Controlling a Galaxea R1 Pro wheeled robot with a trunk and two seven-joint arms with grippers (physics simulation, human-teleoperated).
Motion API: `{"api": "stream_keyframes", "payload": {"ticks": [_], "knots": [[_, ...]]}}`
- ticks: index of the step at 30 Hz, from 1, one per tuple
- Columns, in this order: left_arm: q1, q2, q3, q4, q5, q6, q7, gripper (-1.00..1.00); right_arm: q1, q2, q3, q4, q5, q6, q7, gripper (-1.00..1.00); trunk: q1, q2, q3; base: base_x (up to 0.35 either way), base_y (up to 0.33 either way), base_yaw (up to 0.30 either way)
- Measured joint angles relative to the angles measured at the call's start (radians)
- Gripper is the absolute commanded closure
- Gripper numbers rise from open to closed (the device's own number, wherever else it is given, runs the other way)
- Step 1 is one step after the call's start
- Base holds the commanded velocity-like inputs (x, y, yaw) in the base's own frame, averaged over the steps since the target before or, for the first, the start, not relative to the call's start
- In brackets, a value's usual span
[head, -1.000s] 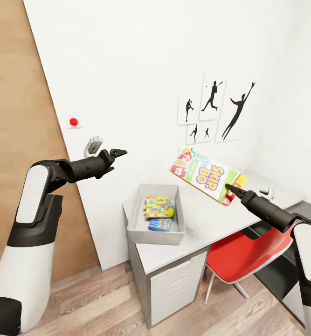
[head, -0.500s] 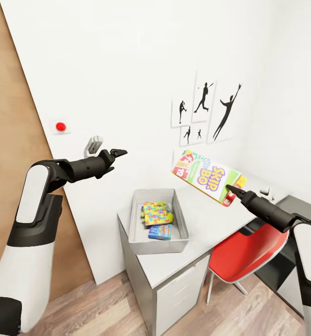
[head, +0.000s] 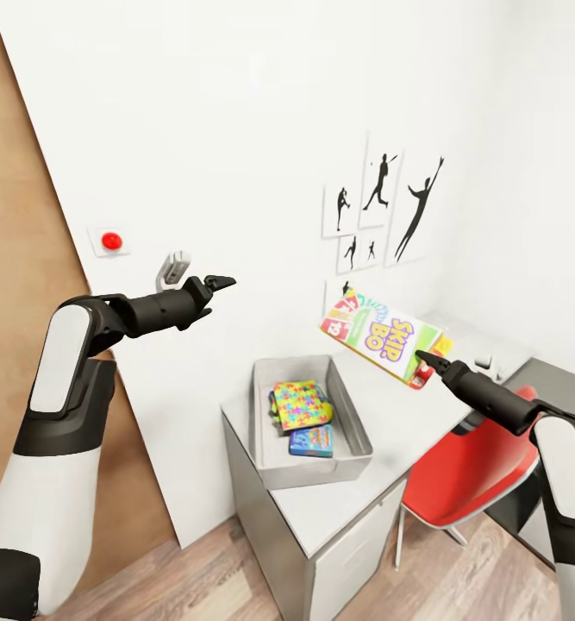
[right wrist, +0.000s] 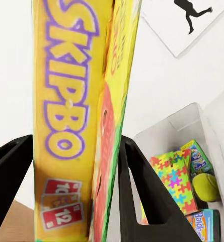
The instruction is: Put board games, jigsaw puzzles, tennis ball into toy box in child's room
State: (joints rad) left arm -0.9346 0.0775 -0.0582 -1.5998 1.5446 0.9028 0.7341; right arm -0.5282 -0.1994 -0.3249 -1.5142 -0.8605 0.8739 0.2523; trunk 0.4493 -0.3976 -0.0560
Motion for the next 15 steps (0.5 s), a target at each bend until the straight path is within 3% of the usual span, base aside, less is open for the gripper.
{"api": "stream_keyframes", "payload": {"ticks": [15], "knots": [[0.000, 0.000, -0.002, -0.002, -0.003, 0.000, 0.000, -1.00, -0.009, 0.010, 0.005, 0.018, -0.009, 0.005, -0.002, 1.00, 0.000, 0.000, 0.001, 0.027, 0.061, -0.030]]}}
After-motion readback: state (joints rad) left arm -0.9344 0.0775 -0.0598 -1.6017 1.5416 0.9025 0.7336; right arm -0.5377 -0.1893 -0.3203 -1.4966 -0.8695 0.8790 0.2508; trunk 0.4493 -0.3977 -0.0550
